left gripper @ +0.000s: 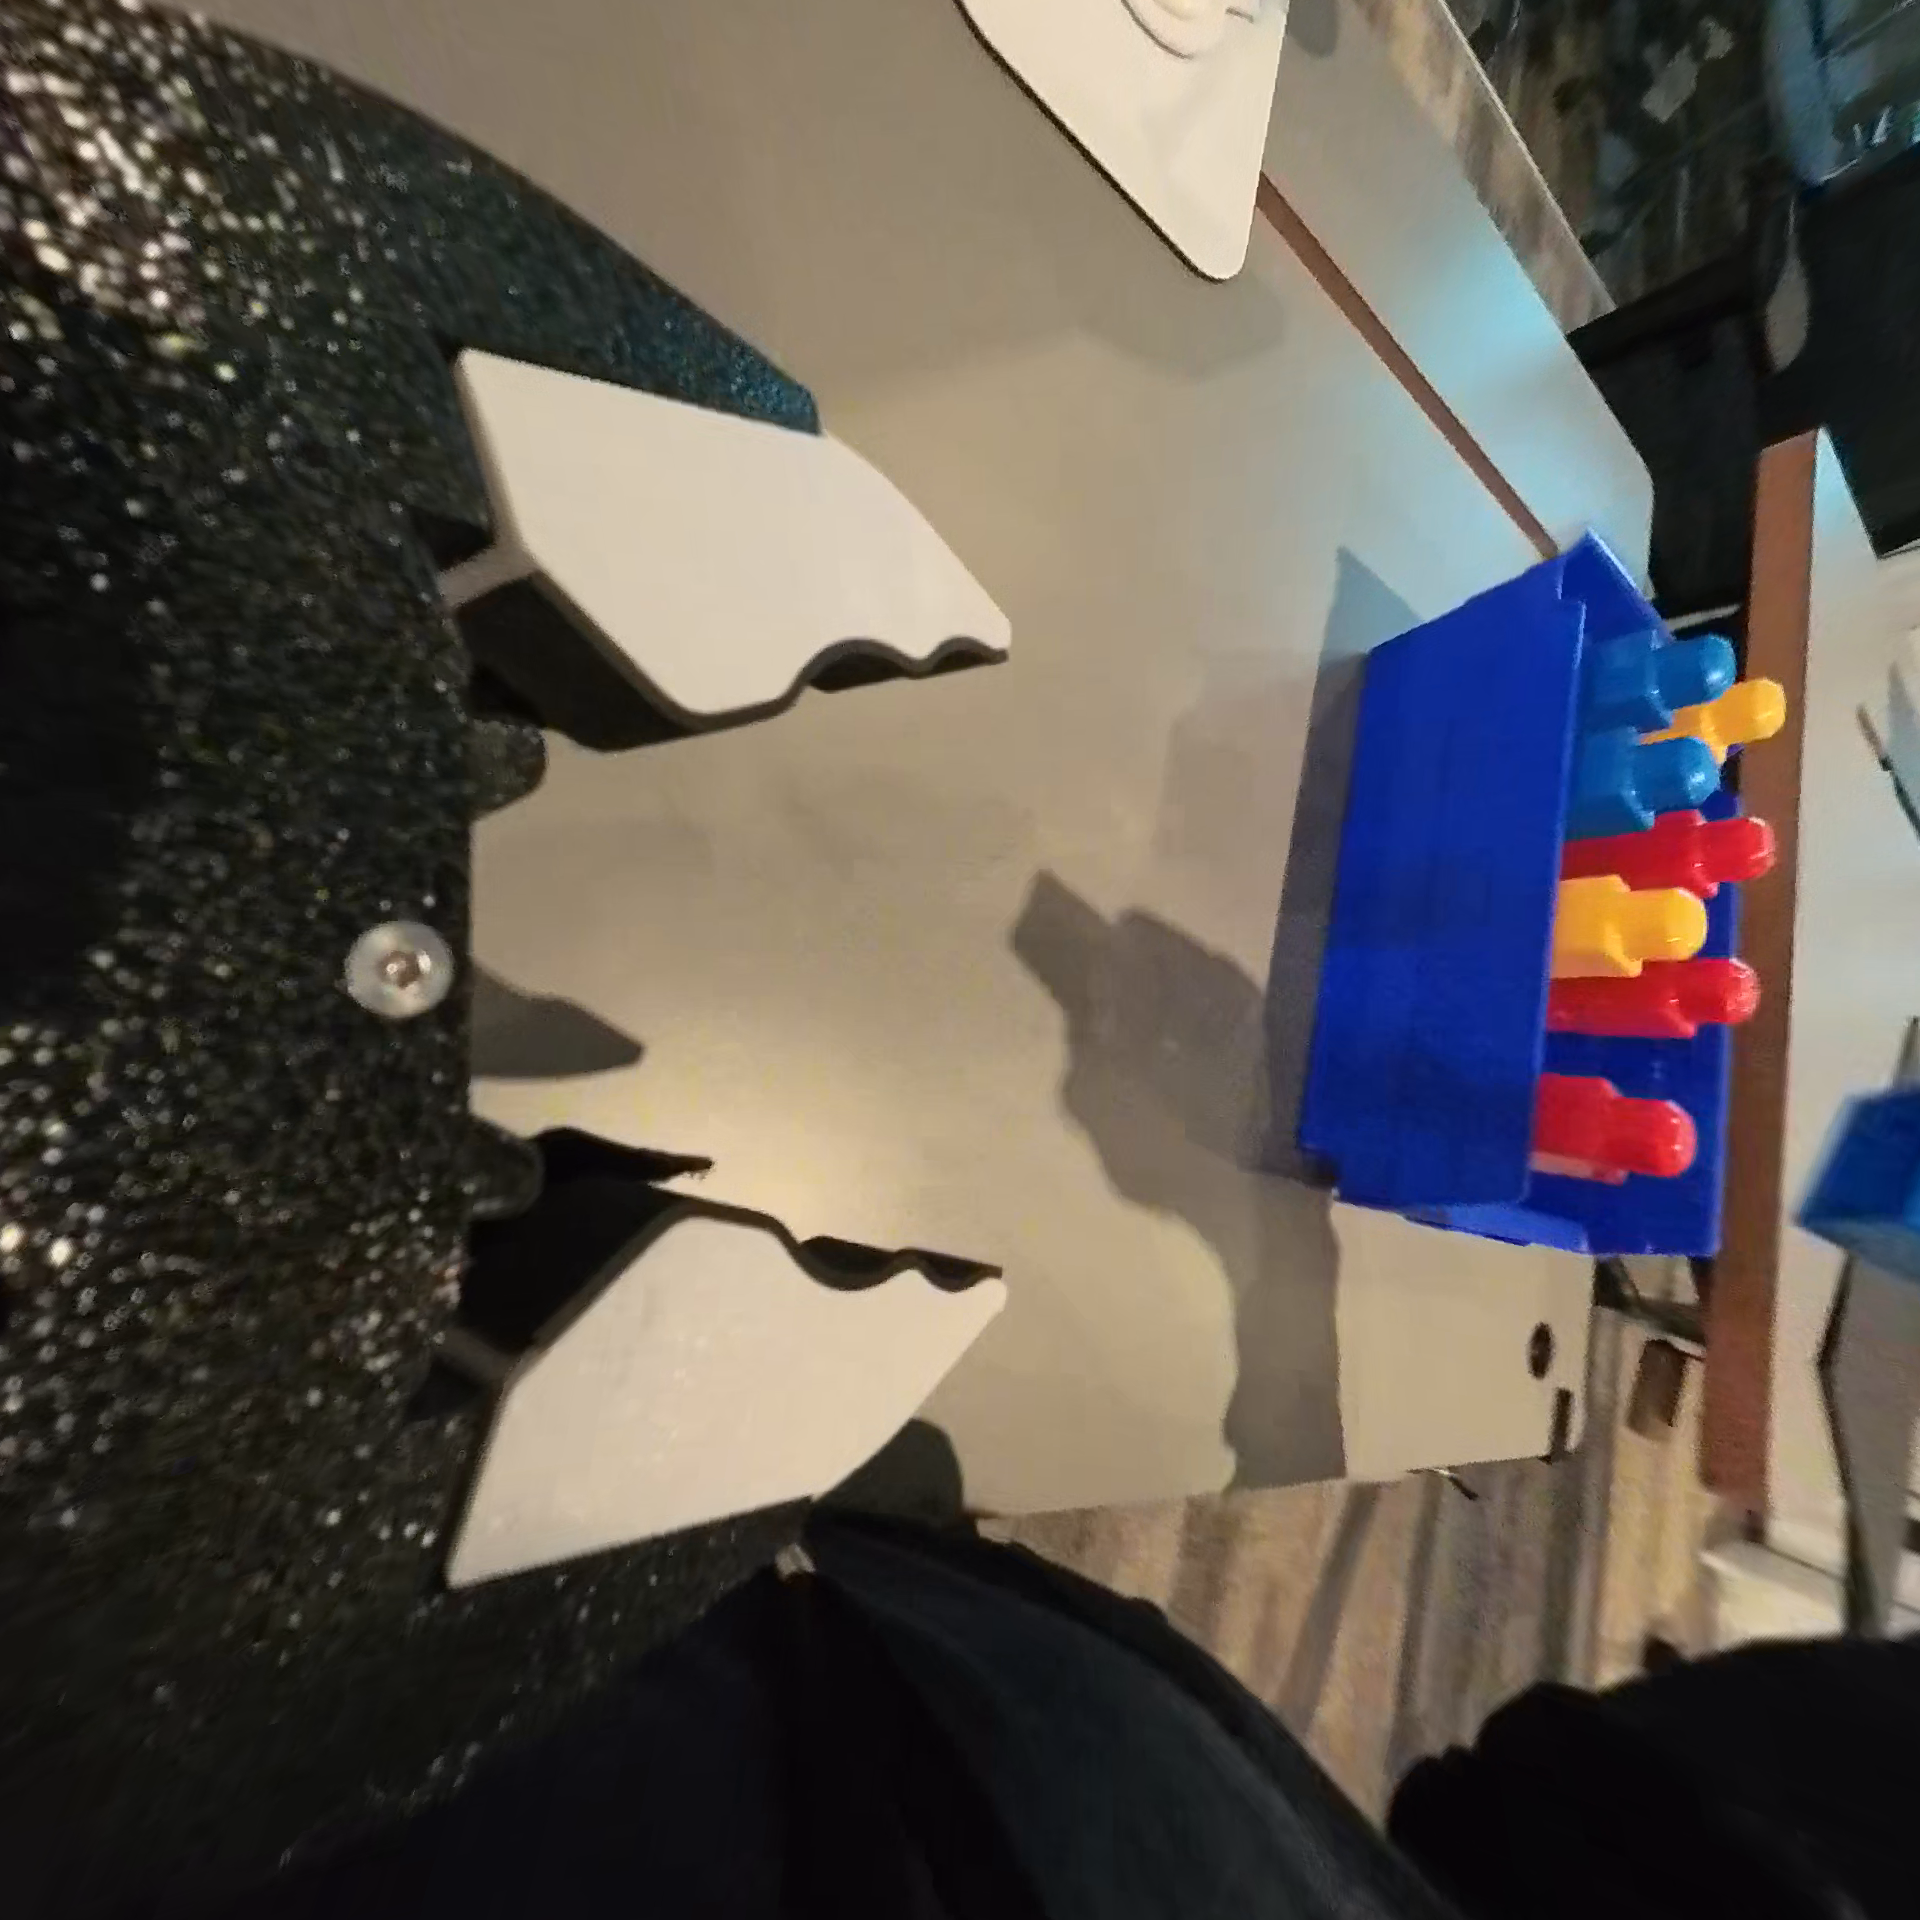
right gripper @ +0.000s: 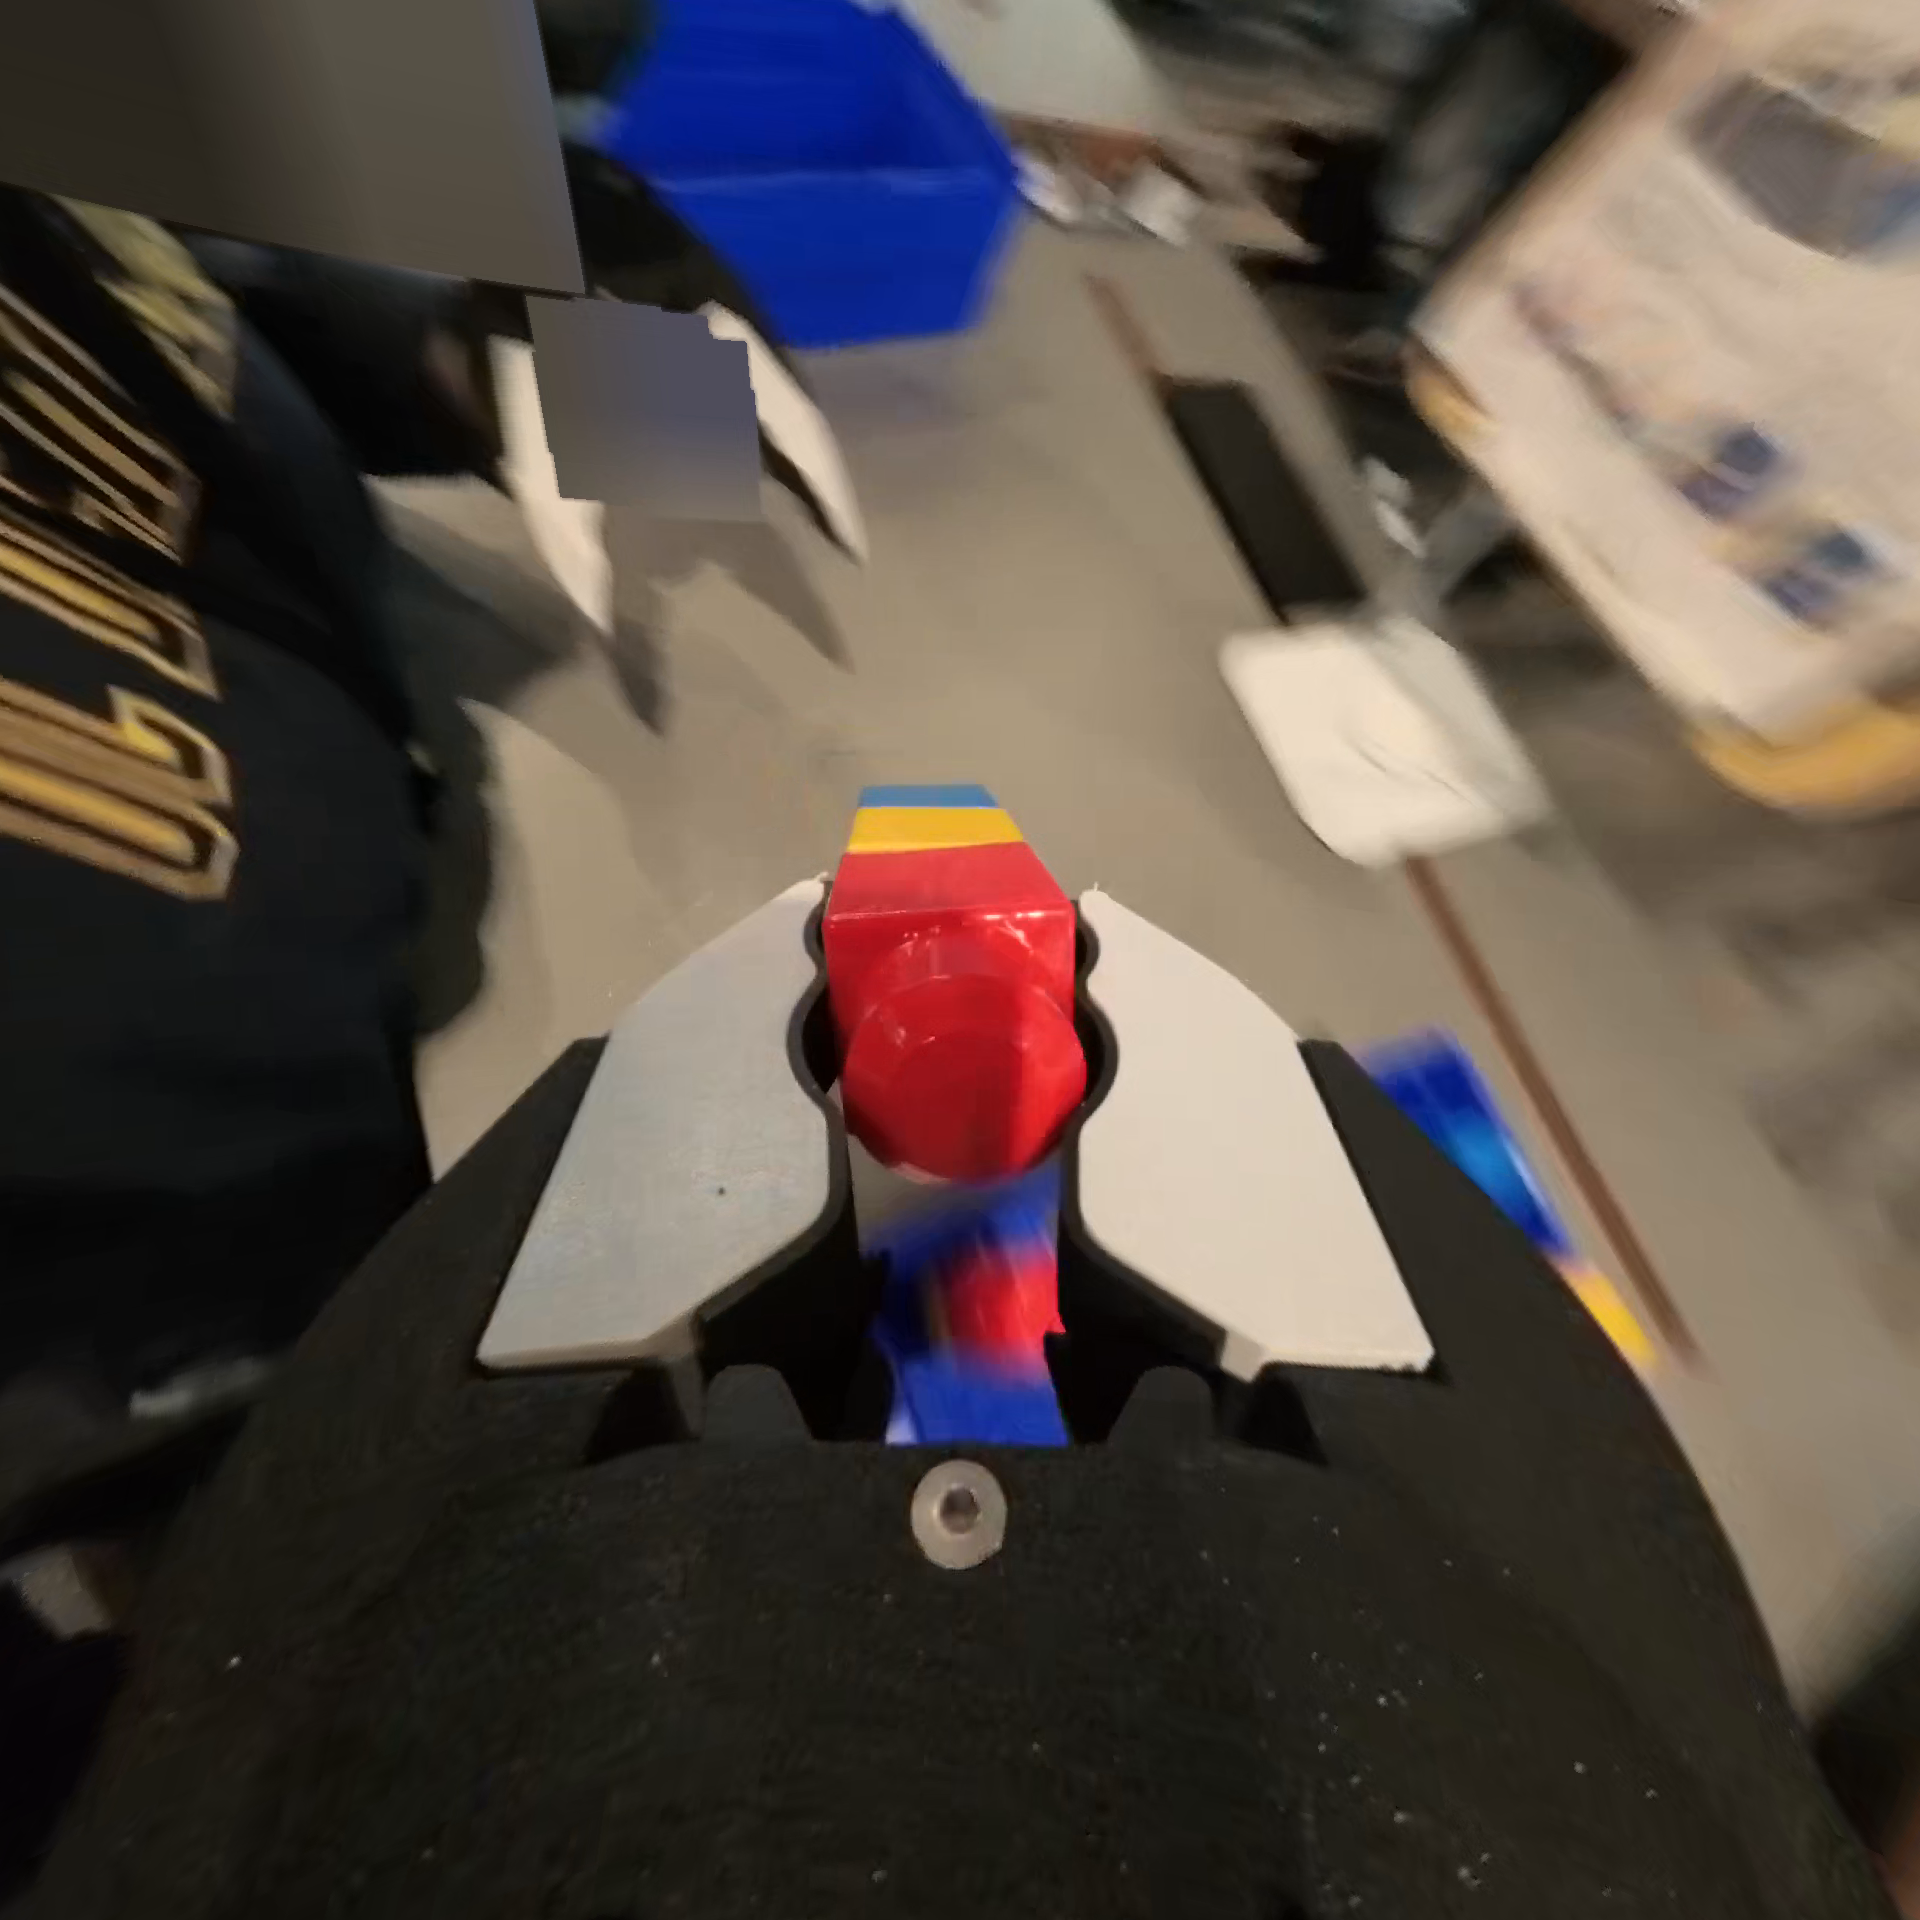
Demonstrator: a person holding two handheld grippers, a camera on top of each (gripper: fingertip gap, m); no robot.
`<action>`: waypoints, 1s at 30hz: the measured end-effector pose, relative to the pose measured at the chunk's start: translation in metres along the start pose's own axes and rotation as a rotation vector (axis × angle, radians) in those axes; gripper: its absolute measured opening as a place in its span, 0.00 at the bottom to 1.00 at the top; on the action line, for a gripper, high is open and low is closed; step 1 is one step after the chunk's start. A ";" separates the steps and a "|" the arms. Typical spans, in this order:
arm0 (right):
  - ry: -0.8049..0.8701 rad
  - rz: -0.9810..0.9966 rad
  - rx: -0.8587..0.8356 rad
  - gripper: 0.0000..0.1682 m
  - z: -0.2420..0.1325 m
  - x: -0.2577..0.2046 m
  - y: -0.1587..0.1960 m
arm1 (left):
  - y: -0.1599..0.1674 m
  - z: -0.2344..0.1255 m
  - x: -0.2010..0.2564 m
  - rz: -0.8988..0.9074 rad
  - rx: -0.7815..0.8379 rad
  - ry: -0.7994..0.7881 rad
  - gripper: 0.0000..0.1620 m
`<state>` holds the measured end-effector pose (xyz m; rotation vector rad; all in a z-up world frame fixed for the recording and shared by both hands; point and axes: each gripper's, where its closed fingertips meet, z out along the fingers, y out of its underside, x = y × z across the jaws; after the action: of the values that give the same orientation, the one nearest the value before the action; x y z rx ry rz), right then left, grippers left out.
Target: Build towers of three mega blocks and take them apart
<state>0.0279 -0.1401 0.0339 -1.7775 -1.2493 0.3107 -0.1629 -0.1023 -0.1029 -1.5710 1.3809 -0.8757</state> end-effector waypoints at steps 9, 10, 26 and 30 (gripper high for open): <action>0.017 0.113 -0.547 0.25 -0.046 0.050 0.163 | 0.001 0.011 -0.002 -0.137 0.046 0.003 0.63; -0.009 0.101 -0.592 0.24 -0.040 0.050 0.177 | 0.000 0.013 -0.002 -0.145 0.049 0.002 0.63; -0.262 -0.080 -0.749 0.25 0.017 0.041 0.239 | 0.001 0.027 0.014 -0.258 0.017 0.058 0.52; -0.283 -0.068 -0.745 0.25 0.015 0.038 0.240 | 0.000 0.030 0.015 -0.256 0.013 0.060 0.53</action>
<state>0.1834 -0.1167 -0.1522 -2.3605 -1.7779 0.0482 -0.1341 -0.1124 -0.1154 -1.7496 1.2281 -1.0901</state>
